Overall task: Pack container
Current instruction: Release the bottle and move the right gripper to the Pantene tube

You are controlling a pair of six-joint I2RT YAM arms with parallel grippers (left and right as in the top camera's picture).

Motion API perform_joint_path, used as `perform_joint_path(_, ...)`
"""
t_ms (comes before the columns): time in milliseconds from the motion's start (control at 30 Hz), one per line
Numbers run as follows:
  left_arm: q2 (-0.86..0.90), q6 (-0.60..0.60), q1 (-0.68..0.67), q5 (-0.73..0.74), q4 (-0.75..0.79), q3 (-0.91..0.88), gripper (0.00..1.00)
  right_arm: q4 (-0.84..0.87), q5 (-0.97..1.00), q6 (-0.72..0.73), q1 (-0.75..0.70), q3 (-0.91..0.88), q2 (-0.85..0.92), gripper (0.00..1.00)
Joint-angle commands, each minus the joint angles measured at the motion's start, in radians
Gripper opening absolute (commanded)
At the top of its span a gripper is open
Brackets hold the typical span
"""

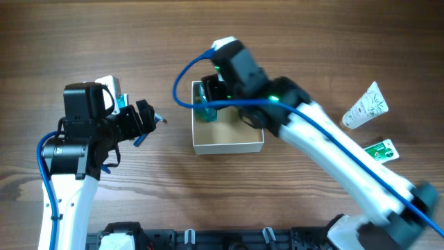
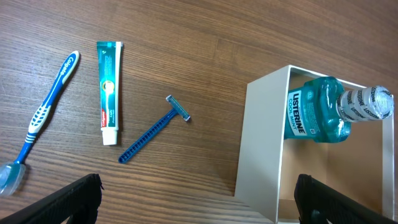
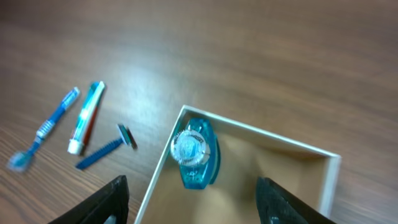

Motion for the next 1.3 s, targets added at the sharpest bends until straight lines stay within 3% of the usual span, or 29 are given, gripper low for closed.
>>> perform_joint_path(0, 0.001, -0.012, -0.005, 0.033, 0.002, 0.020, 1.00, -0.060, 0.156, 0.071, -0.069, 0.023, -0.164, 0.71)
perform_joint_path(200, 0.001, -0.012, -0.005, 0.034, 0.002, 0.020, 1.00, -0.227, 0.163, 0.131, -0.415, 0.022, -0.328, 0.96)
perform_joint_path(333, 0.001, -0.012, -0.005, 0.033, 0.002, 0.020, 1.00, -0.283, -0.026, -0.095, -0.726, 0.022, -0.326, 0.99)
perform_joint_path(533, 0.001, -0.013, -0.005, 0.034, 0.002, 0.020, 1.00, -0.369, -0.174, -0.227, -1.032, 0.019, -0.232, 1.00)
perform_joint_path(733, 0.001, -0.013, -0.005, 0.034, 0.003, 0.020, 1.00, -0.465, -0.166, -0.316, -1.076, 0.008, -0.106, 0.99)
perform_joint_path(967, 0.001, -0.013, -0.005, 0.034, 0.003, 0.020, 1.00, -0.458, -0.195, -0.347, -1.076, -0.046, -0.020, 0.98)
perform_joint_path(1267, 0.001, -0.013, -0.005, 0.034, 0.003, 0.020, 1.00, -0.384, -0.233, -0.360, -1.073, -0.119, 0.021, 0.85)
